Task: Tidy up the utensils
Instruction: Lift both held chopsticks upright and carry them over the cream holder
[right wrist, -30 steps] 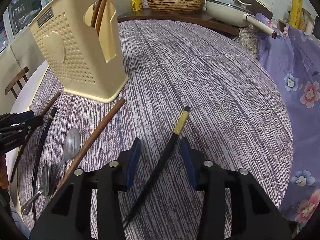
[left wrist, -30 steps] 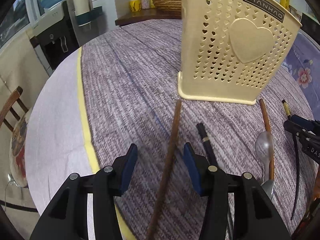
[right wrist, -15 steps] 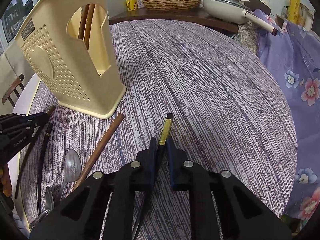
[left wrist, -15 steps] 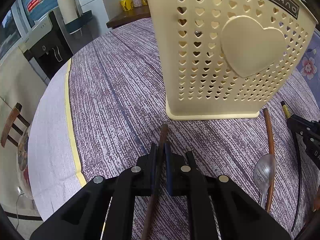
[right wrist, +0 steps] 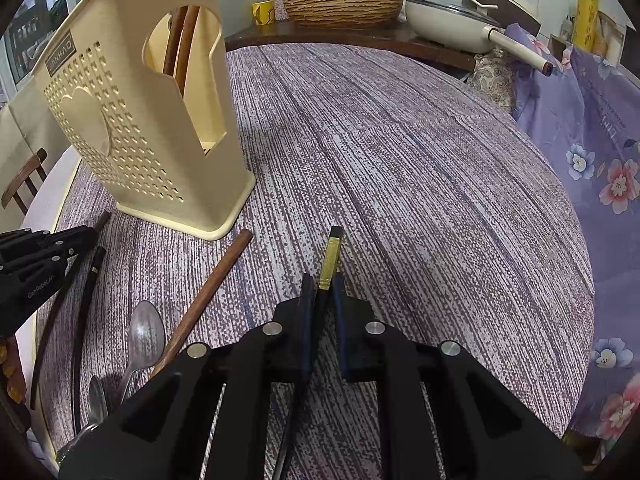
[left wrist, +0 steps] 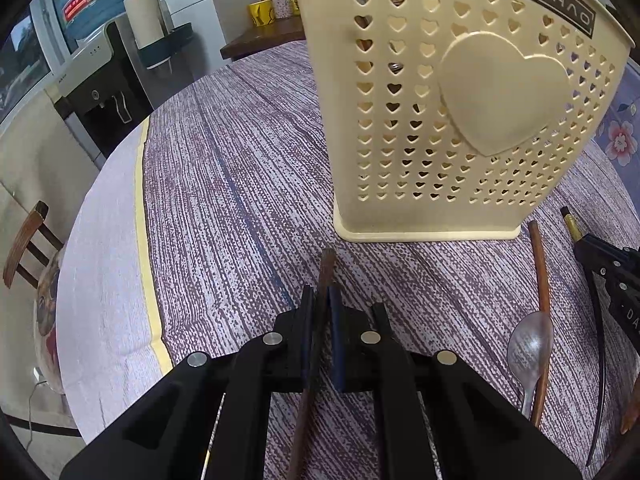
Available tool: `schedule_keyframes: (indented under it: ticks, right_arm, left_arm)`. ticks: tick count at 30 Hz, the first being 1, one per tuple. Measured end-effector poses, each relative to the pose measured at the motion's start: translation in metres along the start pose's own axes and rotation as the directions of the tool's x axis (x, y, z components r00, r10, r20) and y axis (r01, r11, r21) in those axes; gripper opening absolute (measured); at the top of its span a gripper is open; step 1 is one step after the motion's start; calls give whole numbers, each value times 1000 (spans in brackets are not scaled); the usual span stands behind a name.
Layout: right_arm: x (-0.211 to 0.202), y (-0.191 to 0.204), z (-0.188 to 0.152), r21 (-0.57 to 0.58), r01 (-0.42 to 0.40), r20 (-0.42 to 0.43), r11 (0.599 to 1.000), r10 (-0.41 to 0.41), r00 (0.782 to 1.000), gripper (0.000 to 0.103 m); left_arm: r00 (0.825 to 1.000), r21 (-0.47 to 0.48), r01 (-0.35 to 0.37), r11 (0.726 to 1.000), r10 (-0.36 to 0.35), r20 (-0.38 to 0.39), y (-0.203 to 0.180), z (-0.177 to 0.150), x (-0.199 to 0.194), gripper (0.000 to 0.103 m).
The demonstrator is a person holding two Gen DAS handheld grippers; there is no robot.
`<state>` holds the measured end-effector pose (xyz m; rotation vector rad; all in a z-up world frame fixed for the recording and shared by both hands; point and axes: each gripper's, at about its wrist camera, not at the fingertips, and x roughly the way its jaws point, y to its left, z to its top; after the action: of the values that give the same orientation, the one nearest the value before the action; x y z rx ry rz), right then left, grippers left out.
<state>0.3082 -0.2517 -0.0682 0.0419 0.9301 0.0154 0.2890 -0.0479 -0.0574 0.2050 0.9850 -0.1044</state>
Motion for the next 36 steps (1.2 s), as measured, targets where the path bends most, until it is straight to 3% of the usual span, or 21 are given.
schedule_keyframes:
  ticks: [5,8,11,15,21,28,36]
  right_arm:
    - [-2,-6,-2,59,-80,12,995,79,997,8]
    - [-10,-13,-3,85,-134,40,987,131,991,8]
    - [-20,-25,-2,129,-215,64,968,208,976,8]
    - [-41,-37,0,167,-368,119,915,352,929,8]
    - [-86,-41,5,91,-519,202,850,494,845,8]
    - [-128,-43,6,-38,-572,235,820,563,792,8]
    - [-168,-35,3,-174,-558,274,811,584,764,8]
  left_arm:
    - [1000,-28,10,1000,-10,11,6,-1,-1,8]
    - [998,-36,-17,999,19,51,10,-2,-8,8]
    - [996,-61,4,998,2,94,17,-3,-24,7]
    - [986,-117,78,990,-59,157,33,-3,-50,7]
    - [951,-137,156,978,-112,287,43,-5,-100,7]
    - [913,-110,204,973,-148,381,42,-12,-140,7]
    - [872,-85,229,970,-166,460,42,-20,-169,7]
